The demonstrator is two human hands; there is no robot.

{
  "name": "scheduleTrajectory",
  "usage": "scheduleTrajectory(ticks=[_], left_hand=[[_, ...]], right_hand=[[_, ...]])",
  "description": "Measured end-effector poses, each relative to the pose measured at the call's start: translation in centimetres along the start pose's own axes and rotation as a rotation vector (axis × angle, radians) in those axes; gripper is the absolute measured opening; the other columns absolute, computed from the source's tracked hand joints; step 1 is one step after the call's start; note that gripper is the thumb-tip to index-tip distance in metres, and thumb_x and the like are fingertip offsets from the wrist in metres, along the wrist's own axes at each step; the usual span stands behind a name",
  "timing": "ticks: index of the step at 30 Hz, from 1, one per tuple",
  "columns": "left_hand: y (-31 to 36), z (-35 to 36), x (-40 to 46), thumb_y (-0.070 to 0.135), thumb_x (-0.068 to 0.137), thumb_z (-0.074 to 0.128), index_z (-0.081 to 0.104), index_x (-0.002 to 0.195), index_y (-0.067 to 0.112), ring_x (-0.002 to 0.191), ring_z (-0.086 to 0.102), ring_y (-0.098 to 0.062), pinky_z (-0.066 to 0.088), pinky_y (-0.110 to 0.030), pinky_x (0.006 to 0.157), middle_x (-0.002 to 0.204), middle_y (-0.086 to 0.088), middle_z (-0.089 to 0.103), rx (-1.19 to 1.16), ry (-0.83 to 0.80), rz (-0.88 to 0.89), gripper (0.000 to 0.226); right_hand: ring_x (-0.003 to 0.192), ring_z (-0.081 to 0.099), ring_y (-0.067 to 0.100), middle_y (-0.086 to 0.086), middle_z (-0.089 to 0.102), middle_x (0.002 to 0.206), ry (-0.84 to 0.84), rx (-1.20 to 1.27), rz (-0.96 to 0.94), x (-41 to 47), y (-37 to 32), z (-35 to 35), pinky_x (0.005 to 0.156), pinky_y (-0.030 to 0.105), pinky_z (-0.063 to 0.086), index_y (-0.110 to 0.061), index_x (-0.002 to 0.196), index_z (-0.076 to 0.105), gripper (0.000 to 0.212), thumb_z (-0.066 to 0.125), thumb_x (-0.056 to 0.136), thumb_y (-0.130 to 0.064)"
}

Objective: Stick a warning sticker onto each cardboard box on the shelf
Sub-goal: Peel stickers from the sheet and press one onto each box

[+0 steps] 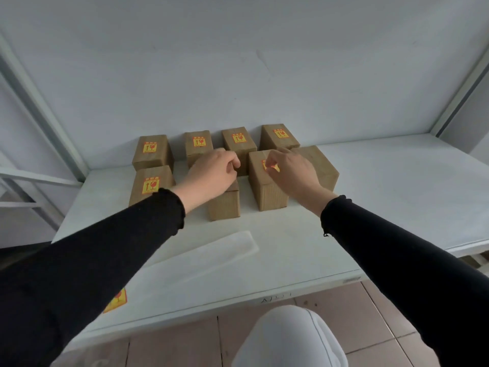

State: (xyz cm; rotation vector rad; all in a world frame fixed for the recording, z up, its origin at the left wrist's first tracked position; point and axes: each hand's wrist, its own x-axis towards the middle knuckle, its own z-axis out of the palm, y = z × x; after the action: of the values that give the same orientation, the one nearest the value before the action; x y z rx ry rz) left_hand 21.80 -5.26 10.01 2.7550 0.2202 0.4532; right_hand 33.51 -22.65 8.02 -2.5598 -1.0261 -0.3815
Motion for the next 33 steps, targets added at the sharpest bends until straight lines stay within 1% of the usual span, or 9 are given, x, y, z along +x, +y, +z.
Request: scheduleTrajectory(ticks=[5,8,13,15,19,23,27,31,33], left_hand=[[-4.0,-3.9,-7.3,0.023,0.096,0.060,0.069,0.103,0.027,0.094,0.058,-0.009,0.044,-0.023,0.076,0.102,0.009,0.060,-0.034,0.007,-0.040,0.012],[-6.6,-5.2,-12.3,0.025,0.096,0.062,0.070,0.103,0.026,0.101,0.054,-0.007,0.040,-0.027,0.081,0.106,0.009,0.060,-0.029,0.006,-0.106,0.011],[-11.0,-4.7,-19.3,0.022,0.094,0.065,0.070,0.108,0.023,0.101,0.050,-0.012,0.033,-0.026,0.080,0.101,0.009,0.057,0.044,-0.033,-0.208,0.014],[-12.7,-4.2,-21.6,0.020,0.093,0.066,0.068,0.110,0.022,0.101,0.048,-0.014,0.033,-0.027,0.080,0.103,0.007,0.056,0.074,-0.063,-0.277,0.017],[-15.4,-3.0,-25.0,0.021,0.090,0.070,0.066,0.116,0.021,0.105,0.054,-0.022,0.042,-0.033,0.086,0.111,0.001,0.061,0.102,-0.111,-0.410,0.027],[-16.3,-1.5,-26.7,0.027,0.091,0.069,0.062,0.122,0.017,0.107,0.055,-0.022,0.047,-0.036,0.089,0.116,-0.003,0.061,0.103,-0.137,-0.504,0.034],[-16.5,-0.7,-26.7,0.025,0.087,0.073,0.065,0.113,0.014,0.103,0.056,-0.023,0.047,-0.034,0.088,0.108,-0.004,0.057,0.047,-0.145,-0.548,0.029],[-16.2,-0.3,-26.3,0.015,0.091,0.067,0.064,0.095,0.017,0.093,0.059,-0.021,0.041,-0.027,0.072,0.097,0.001,0.058,-0.064,-0.109,-0.587,0.005],[-16.0,-0.2,-26.1,0.014,0.093,0.065,0.062,0.089,0.019,0.087,0.062,-0.019,0.042,-0.027,0.066,0.092,0.001,0.065,-0.206,-0.080,-0.637,0.007]], right_hand=[[0.093,0.055,0.014,-0.007,0.064,0.097,0.037,0.074,-0.195,-4.0,-5.3,-0.1,0.074,0.030,0.047,-0.024,0.099,0.066,0.015,0.051,0.099,-0.026],[0.095,0.056,0.016,-0.007,0.065,0.102,-0.016,0.119,-0.281,-5.9,-9.4,0.9,0.081,0.033,0.048,-0.024,0.103,0.067,0.014,0.055,0.097,-0.027],[0.099,0.057,0.018,-0.006,0.066,0.101,-0.145,0.236,-0.371,-8.7,-16.2,3.7,0.082,0.032,0.040,-0.023,0.102,0.067,0.013,0.059,0.094,-0.029],[0.097,0.057,0.018,-0.007,0.066,0.101,-0.212,0.283,-0.381,-9.7,-18.5,5.5,0.081,0.032,0.043,-0.023,0.103,0.067,0.013,0.061,0.093,-0.028],[0.098,0.058,0.022,0.000,0.067,0.102,-0.354,0.372,-0.371,-11.5,-22.5,9.1,0.080,0.034,0.047,-0.018,0.107,0.068,0.017,0.062,0.092,-0.023],[0.098,0.057,0.024,0.004,0.065,0.103,-0.451,0.374,-0.347,-12.8,-24.8,11.7,0.079,0.037,0.049,-0.015,0.110,0.064,0.019,0.062,0.092,-0.021],[0.095,0.055,0.025,0.005,0.060,0.103,-0.468,0.383,-0.305,-13.6,-25.0,13.2,0.076,0.039,0.049,-0.014,0.109,0.060,0.025,0.067,0.086,-0.021],[0.094,0.053,0.023,0.004,0.059,0.104,-0.419,0.410,-0.263,-14.1,-24.2,13.8,0.074,0.035,0.047,-0.014,0.109,0.059,0.028,0.069,0.084,-0.021],[0.090,0.053,0.020,0.002,0.059,0.103,-0.392,0.432,-0.253,-14.2,-23.9,13.8,0.071,0.031,0.044,-0.014,0.109,0.061,0.026,0.068,0.085,-0.020]])
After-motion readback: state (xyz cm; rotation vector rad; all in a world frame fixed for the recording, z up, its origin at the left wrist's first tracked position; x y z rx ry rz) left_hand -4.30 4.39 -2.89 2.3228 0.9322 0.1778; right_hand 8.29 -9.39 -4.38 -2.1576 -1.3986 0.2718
